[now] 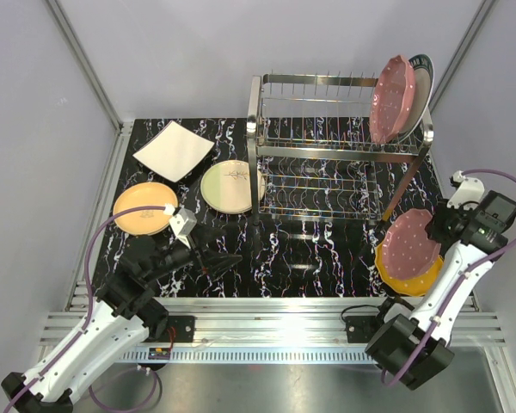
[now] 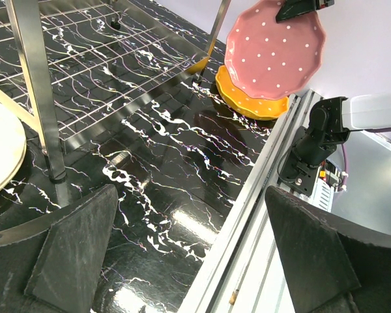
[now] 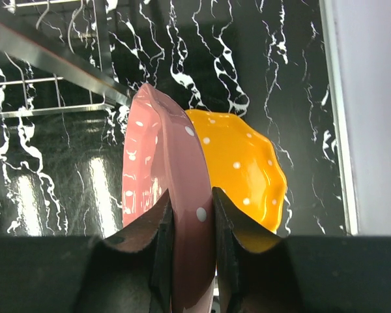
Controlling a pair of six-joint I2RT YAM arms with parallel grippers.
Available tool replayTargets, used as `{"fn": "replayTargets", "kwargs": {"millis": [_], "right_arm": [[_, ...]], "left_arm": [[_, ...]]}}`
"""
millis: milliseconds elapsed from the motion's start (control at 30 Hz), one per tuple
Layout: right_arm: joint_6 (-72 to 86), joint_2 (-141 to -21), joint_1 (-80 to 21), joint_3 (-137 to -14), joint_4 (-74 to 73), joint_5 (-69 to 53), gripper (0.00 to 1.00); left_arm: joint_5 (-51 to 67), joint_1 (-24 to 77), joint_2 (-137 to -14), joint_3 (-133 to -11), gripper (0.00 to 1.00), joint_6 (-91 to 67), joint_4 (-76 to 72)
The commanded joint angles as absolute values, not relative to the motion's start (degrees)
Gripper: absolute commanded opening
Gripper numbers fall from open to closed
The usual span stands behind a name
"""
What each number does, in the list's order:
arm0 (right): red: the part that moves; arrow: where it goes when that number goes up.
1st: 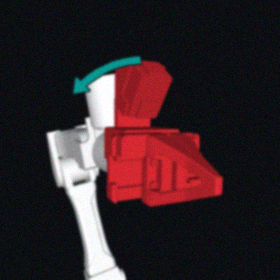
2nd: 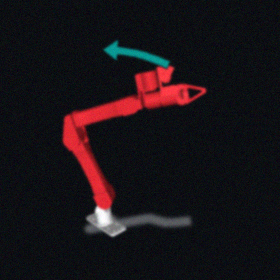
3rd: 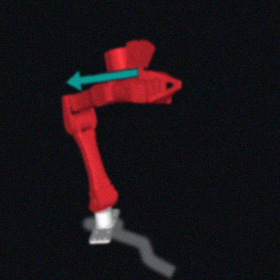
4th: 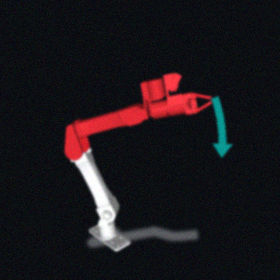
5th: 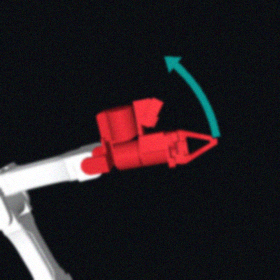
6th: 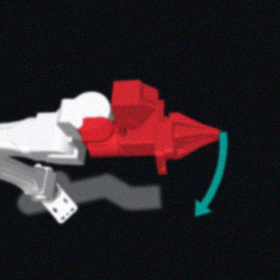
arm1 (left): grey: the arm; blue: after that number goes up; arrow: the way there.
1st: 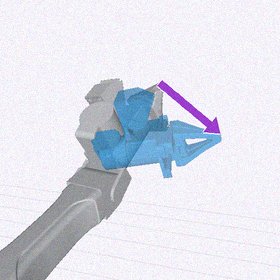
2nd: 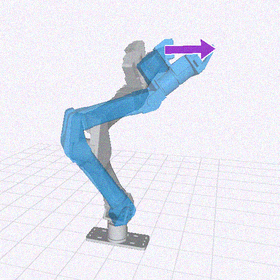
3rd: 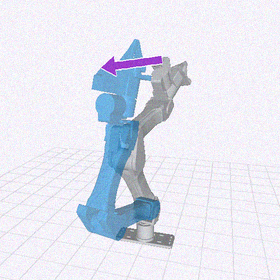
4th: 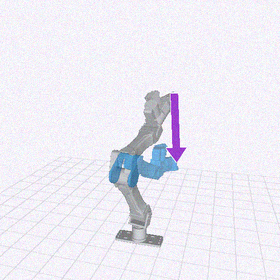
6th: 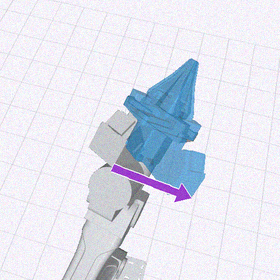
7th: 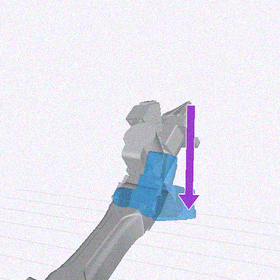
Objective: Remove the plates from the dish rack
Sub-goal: Place the plate on the table
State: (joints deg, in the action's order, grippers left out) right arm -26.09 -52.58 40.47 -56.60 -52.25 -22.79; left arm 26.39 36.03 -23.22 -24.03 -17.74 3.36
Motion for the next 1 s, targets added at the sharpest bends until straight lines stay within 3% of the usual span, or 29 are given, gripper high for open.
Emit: {"fn": "replayTargets", "kwargs": {"millis": [0,967], "right_arm": [[-28.4,-54.0,43.0,-57.4,-45.8,-31.2,0.0],[-36.7,-58.7,48.7,-48.7,-42.9,-37.3,0.0]], "left_arm": [[26.9,36.2,-22.3,-26.6,0.99,-16.9,1.3],[27.6,36.1,-23.3,-26.4,0.99,-17.0,0.7]]}}
